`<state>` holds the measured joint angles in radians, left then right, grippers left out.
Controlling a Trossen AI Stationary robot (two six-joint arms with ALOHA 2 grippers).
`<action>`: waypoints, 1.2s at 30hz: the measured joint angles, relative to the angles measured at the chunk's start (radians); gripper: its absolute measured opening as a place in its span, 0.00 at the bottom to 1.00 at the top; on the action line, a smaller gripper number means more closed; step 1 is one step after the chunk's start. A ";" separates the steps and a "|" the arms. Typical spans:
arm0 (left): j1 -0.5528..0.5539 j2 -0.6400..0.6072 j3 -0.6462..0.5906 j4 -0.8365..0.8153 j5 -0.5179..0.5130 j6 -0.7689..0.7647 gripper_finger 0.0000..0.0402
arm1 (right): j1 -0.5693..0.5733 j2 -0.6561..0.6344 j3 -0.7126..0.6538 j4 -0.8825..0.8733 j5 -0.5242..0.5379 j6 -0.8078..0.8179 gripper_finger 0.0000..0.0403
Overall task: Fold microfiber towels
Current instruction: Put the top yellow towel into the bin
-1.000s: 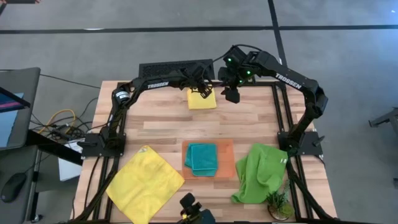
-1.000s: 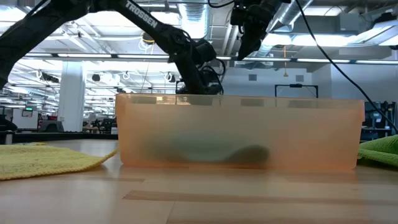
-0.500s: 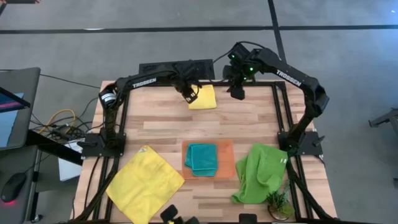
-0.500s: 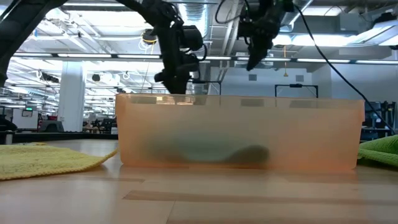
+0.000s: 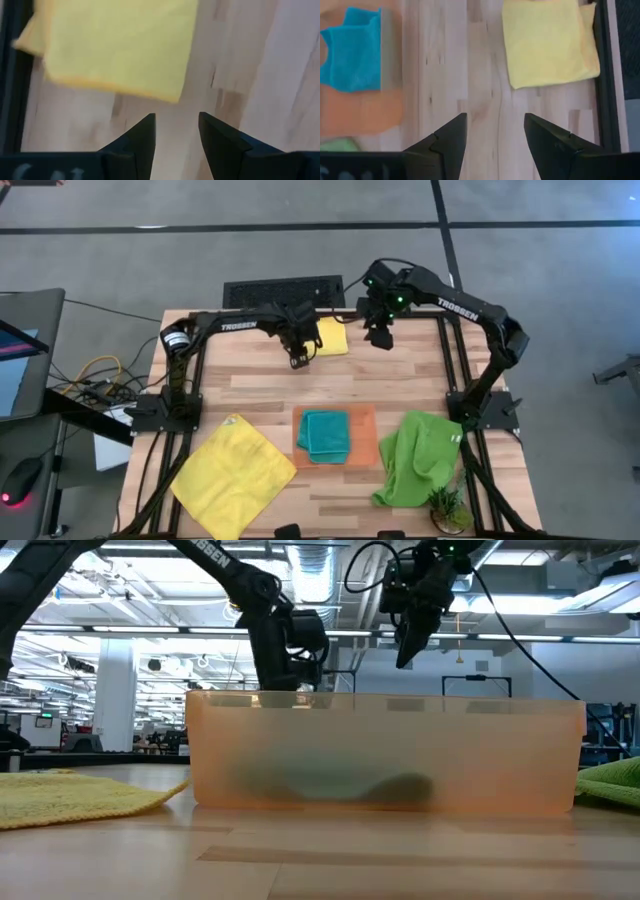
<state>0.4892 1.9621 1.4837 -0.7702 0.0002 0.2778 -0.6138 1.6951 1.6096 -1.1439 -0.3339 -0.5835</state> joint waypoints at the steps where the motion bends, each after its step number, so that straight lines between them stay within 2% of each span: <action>1: -0.002 0.000 -0.013 0.020 0.001 0.022 0.35 | 0.003 0.000 0.000 0.010 0.000 0.005 0.55; 9: -0.012 0.000 -0.086 0.107 0.002 0.241 0.35 | 0.003 0.000 0.000 0.077 0.003 0.060 0.55; 19: -0.006 0.001 -0.145 0.319 -0.008 0.387 0.35 | 0.004 0.000 0.000 0.092 0.003 0.147 0.55; 25: 0.007 0.026 -0.155 0.323 0.000 0.392 0.35 | 0.004 0.000 0.000 0.094 0.005 0.156 0.55; 31: 0.018 0.055 -0.151 0.395 -0.021 0.367 0.35 | 0.004 0.000 0.000 0.099 0.048 0.167 0.55; 36: 0.020 0.084 -0.149 0.364 -0.041 0.368 0.35 | 0.005 0.000 0.000 0.098 0.051 0.167 0.55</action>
<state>0.5095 2.0459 1.3343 -0.4063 -0.0412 0.6453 -0.6090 1.6955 1.6100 -1.0454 -0.2825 -0.4164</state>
